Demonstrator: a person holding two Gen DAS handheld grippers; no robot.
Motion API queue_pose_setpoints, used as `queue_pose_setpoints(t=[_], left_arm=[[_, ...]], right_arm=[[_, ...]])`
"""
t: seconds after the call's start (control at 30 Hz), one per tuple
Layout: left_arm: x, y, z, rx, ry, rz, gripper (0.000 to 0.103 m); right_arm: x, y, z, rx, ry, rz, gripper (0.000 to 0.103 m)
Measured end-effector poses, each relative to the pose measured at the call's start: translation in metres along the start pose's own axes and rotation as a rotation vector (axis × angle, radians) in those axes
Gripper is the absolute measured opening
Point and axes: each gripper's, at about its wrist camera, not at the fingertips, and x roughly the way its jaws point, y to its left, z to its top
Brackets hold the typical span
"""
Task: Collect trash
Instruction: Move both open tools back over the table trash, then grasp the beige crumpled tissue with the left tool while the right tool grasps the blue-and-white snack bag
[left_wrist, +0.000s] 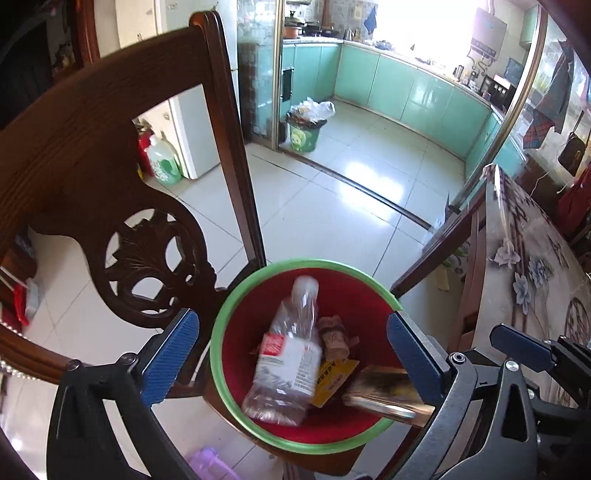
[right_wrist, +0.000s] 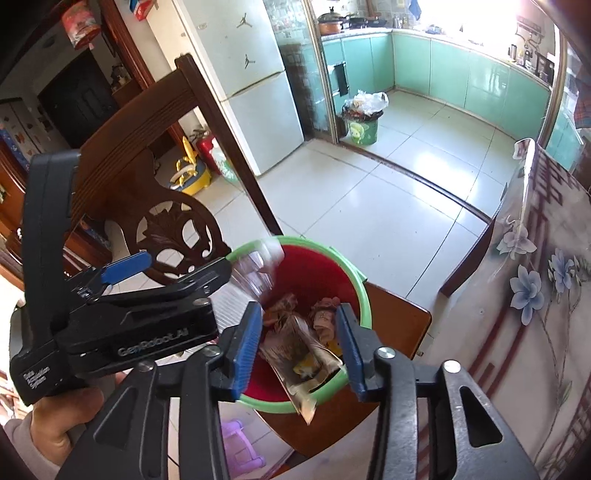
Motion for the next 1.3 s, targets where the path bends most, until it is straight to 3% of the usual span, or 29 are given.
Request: queue_pose_setpoints(t=[0.13,0.3,0.47,0.63,0.73,0.83,0.93,1.1,1.3], left_arm=[[-0.014,-0.003,0.001,0.004,-0.02,-0.008,0.102],[-0.042,-0.04,-0.008,0.062,-0.043,-0.087,0.102],[-0.071,-0.113,-0.026,0.168,-0.049,-0.232,0.102],[-0.104,-0.207,-0.059,0.321,-0.04,-0.386,0.102],[-0.119,-0.267,-0.087,0.417,-0.005,-0.469,0.102],[-0.13,-0.325,-0.115,0.508,0.025,-0.528,0.102],[-0.133,-0.379,-0.141,0.564,0.057,-0.569,0.102],[-0.129,-0.447,-0.165,0.613,0.123,-0.608,0.102],[-0.116,-0.498,-0.181,0.655,0.171,-0.615,0.102]], right_arm=[[-0.024,-0.012,-0.007,0.049,-0.074,0.022,0.051],[-0.084,-0.062,-0.04,0.156,-0.168,-0.07,0.052],[-0.169,-0.165,-0.11,0.336,-0.178,-0.305,0.053],[-0.273,-0.297,-0.184,0.434,-0.138,-0.617,0.057],[-0.317,-0.378,-0.215,0.484,-0.113,-0.708,0.059],[-0.336,-0.455,-0.237,0.551,-0.077,-0.713,0.059],[-0.324,-0.525,-0.251,0.622,-0.009,-0.661,0.059],[-0.297,-0.578,-0.253,0.626,0.053,-0.577,0.059],[-0.28,-0.596,-0.263,0.638,0.06,-0.514,0.058]])
